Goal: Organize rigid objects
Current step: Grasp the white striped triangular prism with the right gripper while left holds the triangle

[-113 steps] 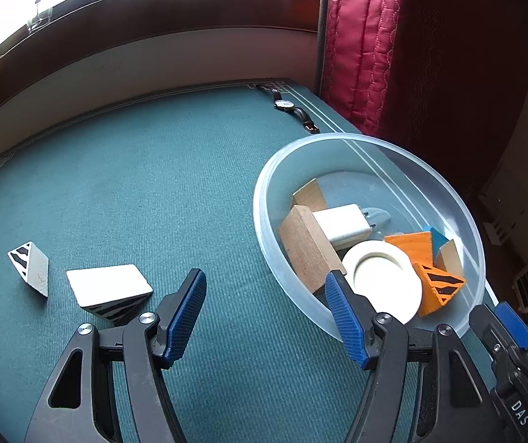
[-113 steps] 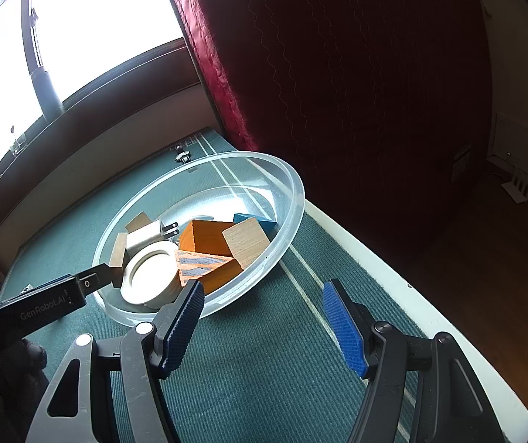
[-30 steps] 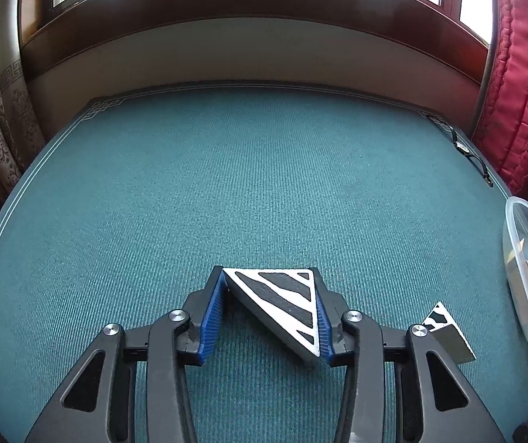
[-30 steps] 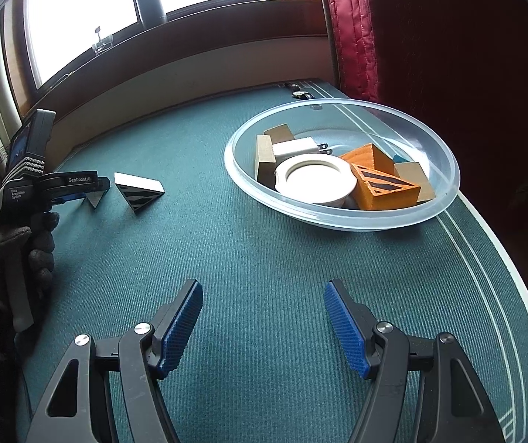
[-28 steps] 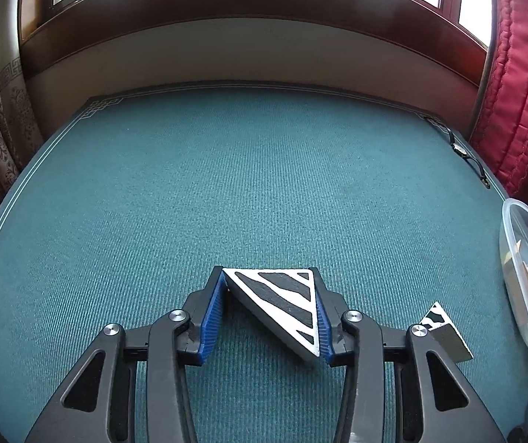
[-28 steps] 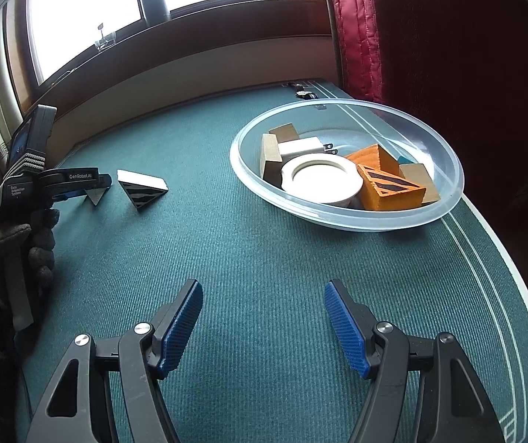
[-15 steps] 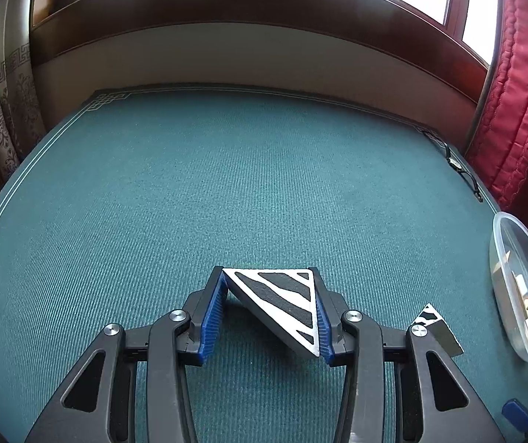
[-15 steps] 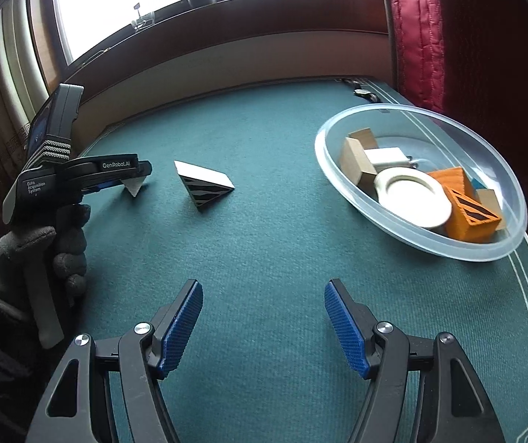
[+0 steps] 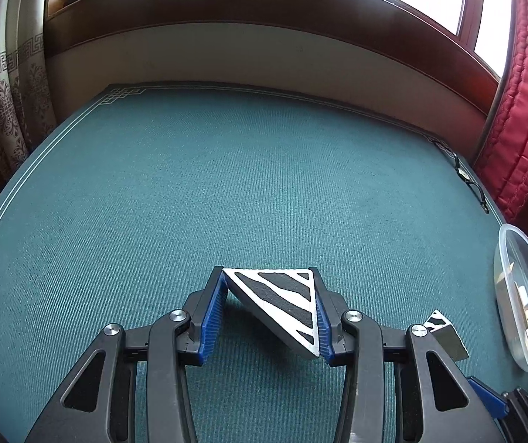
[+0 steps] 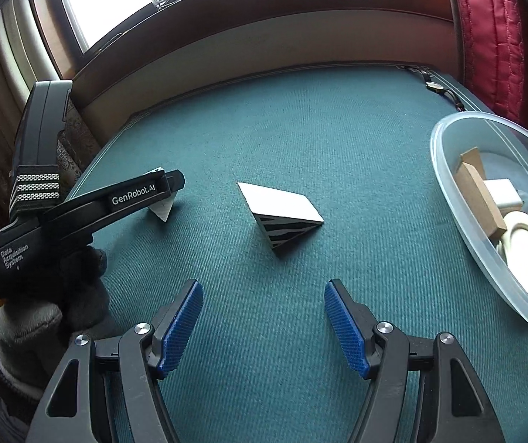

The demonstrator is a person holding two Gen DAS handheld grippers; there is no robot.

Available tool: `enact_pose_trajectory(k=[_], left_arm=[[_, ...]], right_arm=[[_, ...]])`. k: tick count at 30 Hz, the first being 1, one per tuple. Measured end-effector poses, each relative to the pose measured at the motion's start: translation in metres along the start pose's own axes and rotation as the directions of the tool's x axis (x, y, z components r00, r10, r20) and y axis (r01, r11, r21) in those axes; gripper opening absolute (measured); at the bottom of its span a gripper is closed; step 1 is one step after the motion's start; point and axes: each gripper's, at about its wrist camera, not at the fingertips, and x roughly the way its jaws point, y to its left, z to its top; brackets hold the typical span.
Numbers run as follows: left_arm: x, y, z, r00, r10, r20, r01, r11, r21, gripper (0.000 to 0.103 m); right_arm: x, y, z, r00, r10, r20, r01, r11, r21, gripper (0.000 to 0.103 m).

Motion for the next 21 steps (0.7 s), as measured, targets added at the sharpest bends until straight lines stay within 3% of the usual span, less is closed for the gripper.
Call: enact_pose_trajectory(k=[21], left_arm=[[0.003,0.021,0.006,0.999,0.031,-0.015,-0.032,0.996,-0.087,0.044]], right_arm=[[0.032,0.022,0.031,0.999,-0.028,0.029,0.03,0.997,-0.066,0.072]])
